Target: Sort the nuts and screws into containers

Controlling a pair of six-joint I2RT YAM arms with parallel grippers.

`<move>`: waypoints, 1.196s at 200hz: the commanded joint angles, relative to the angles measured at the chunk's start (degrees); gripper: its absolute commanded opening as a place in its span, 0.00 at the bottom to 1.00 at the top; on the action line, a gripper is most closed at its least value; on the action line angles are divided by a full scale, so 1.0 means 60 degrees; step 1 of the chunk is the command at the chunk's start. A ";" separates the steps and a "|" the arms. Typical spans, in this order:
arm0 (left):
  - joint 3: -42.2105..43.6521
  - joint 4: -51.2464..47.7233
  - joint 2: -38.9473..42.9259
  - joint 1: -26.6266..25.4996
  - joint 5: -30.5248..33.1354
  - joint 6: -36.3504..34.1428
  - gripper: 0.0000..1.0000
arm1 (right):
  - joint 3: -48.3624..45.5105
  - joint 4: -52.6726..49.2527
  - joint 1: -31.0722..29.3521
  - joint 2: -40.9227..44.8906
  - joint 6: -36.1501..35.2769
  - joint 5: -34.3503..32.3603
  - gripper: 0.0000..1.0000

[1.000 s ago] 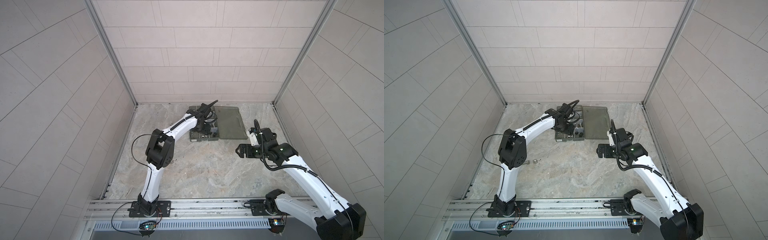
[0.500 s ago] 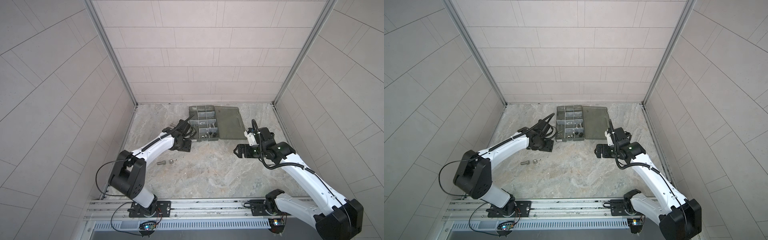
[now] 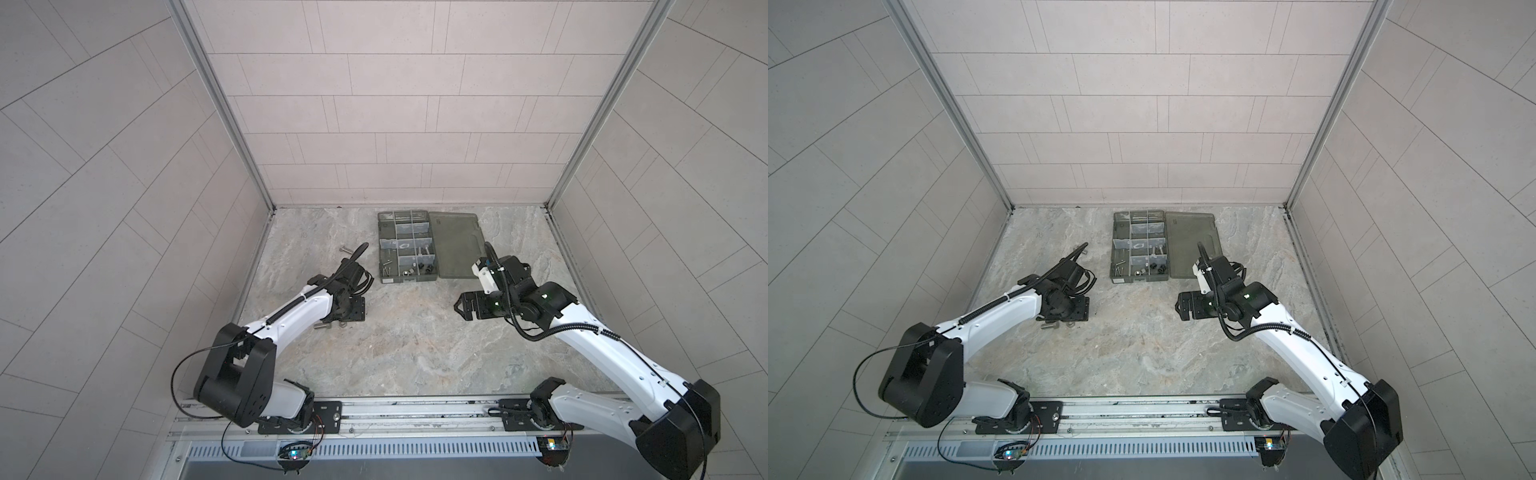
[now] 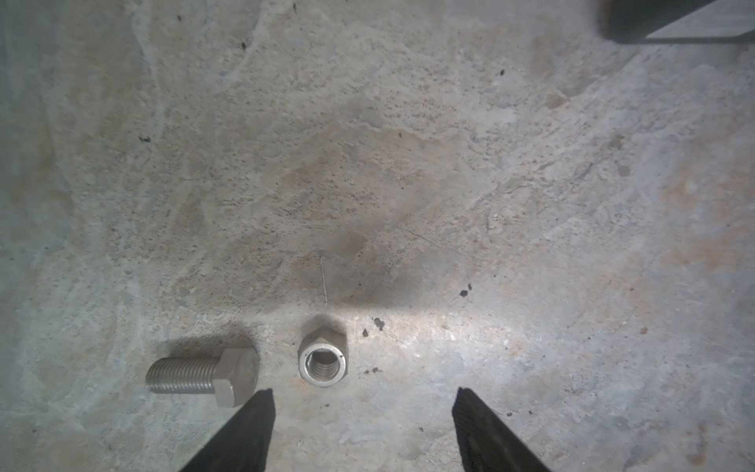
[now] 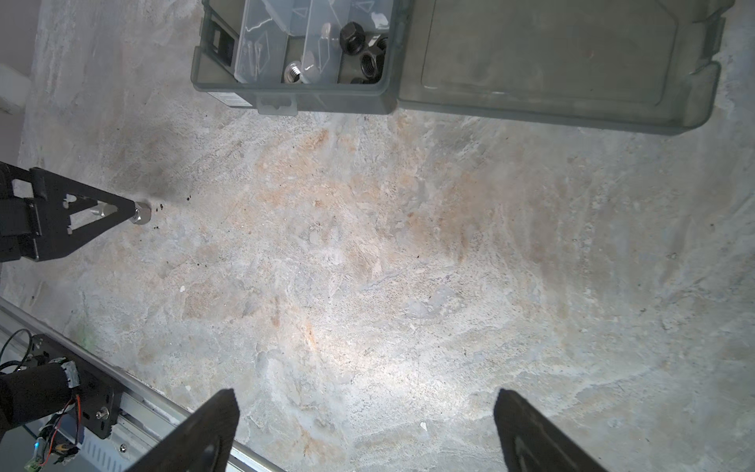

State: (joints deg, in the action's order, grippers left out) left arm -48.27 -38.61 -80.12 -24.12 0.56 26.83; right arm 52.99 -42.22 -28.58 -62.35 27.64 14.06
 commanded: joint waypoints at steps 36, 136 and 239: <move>0.0560 0.0303 0.0042 0.0154 -0.0033 0.0421 0.76 | 0.0304 -0.0024 -0.0187 -0.0039 0.0186 -0.0419 0.99; 0.0545 0.0730 -0.0840 0.0299 -0.0221 0.0340 0.65 | 0.0200 -0.0135 -0.0179 0.0005 0.0052 -0.0552 0.99; 0.0671 0.1118 -0.1485 0.0358 -0.0340 0.0387 0.41 | 0.0237 -0.0083 -0.0187 -0.0269 -0.0032 -0.0533 0.99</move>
State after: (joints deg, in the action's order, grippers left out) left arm -44.80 -32.29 -87.59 -22.48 -1.23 28.69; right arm 53.80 -42.22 -29.36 -63.48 28.01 11.60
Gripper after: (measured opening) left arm 0.470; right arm 0.992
